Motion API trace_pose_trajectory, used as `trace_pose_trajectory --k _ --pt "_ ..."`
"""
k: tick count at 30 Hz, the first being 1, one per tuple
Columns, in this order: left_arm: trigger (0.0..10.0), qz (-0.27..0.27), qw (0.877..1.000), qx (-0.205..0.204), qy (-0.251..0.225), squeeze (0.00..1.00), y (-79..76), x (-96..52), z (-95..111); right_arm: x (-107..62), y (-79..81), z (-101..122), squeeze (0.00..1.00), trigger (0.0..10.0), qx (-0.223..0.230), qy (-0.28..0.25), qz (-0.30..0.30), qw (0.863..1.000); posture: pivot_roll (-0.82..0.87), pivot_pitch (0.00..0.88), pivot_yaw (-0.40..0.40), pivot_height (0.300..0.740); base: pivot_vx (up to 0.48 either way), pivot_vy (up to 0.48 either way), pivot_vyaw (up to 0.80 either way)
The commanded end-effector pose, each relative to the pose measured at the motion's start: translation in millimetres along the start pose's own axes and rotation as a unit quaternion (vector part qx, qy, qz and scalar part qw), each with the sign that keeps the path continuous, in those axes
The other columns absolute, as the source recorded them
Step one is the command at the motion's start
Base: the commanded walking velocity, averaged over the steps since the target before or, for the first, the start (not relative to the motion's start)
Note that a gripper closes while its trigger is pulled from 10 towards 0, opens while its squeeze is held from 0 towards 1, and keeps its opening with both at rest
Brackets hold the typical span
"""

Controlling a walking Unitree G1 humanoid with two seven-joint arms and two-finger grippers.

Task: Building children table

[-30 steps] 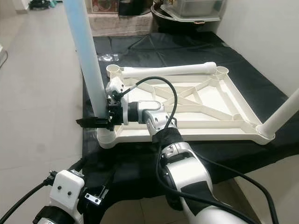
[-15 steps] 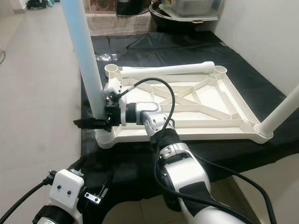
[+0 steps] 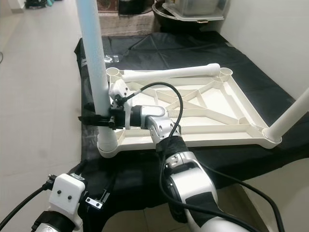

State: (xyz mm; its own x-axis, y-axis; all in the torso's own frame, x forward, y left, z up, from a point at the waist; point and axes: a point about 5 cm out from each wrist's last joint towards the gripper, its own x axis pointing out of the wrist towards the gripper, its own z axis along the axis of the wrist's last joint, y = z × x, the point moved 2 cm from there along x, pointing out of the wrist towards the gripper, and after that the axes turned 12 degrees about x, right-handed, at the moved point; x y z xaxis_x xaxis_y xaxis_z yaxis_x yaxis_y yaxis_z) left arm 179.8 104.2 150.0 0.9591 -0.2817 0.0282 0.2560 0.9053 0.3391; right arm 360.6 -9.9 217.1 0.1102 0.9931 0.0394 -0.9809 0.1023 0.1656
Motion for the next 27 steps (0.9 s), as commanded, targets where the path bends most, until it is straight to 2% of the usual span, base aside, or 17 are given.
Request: trace_pose_trajectory --k 1,2,5,6,8,10,18,22,27 --pt "10.0 0.01 1.0 0.007 0.008 0.0 5.4 -1.4 -2 -1.4 -1.2 -14 0.0 0.0 0.019 -0.009 -0.025 0.999 0.12 0.157 -0.078 0.74 0.0 0.0 0.0" --pt "10.0 0.01 1.0 0.007 0.008 0.0 5.4 -1.4 -2 -1.4 -1.2 -14 0.0 0.0 0.019 -0.009 -0.025 0.999 0.12 0.157 -0.078 0.74 0.0 0.0 0.0" --pt "10.0 0.027 1.0 0.01 0.007 0.0 12.9 -0.1 -1 -4.7 -8.2 -13 0.0 0.0 0.011 -0.036 -0.092 0.995 0.12 0.157 -0.078 0.74 0.0 0.0 0.0" --pt "10.0 0.027 1.0 0.01 0.007 0.0 12.9 -0.1 -1 -4.7 -8.2 -13 0.0 0.0 0.011 -0.036 -0.092 0.995 0.12 0.157 -0.078 0.74 0.0 0.0 0.0" --pt "10.0 0.034 0.999 0.016 0.006 0.0 17.8 1.3 -1 -11.1 -14.6 -12 0.0 0.0 0.004 -0.066 -0.162 0.984 0.11 0.157 -0.075 0.74 0.0 0.0 0.0" --pt "10.0 0.035 0.999 0.018 0.007 0.0 19.0 1.6 -2 -13.5 -13.5 -12 0.0 0.0 0.007 -0.077 -0.17 0.983 0.11 0.157 -0.075 0.74 0.0 0.0 0.0" --pt "10.0 0.037 0.999 0.026 0.01 0.0 23.6 1.3 -4 -12.6 2.8 -13 0.0 0.0 -0.023 -0.068 -0.125 0.99 0.11 0.16 -0.07 0.74 0.0 0.0 0.0" --pt "10.0 0.039 0.999 0.027 0.01 0.0 23.7 0.2 -3 -2.0 10.0 -11 0.0 0.0 -0.046 -0.055 -0.089 0.993 0.11 0.165 -0.076 0.74 0.0 0.0 0.0" --pt "10.0 0.04 0.999 0.029 0.01 0.0 24.4 -1.1 -2 8.7 8.6 -8 0.0 0.0 -0.044 -0.05 -0.084 0.994 0.11 0.168 -0.084 0.74 0.0 0.0 0.0"
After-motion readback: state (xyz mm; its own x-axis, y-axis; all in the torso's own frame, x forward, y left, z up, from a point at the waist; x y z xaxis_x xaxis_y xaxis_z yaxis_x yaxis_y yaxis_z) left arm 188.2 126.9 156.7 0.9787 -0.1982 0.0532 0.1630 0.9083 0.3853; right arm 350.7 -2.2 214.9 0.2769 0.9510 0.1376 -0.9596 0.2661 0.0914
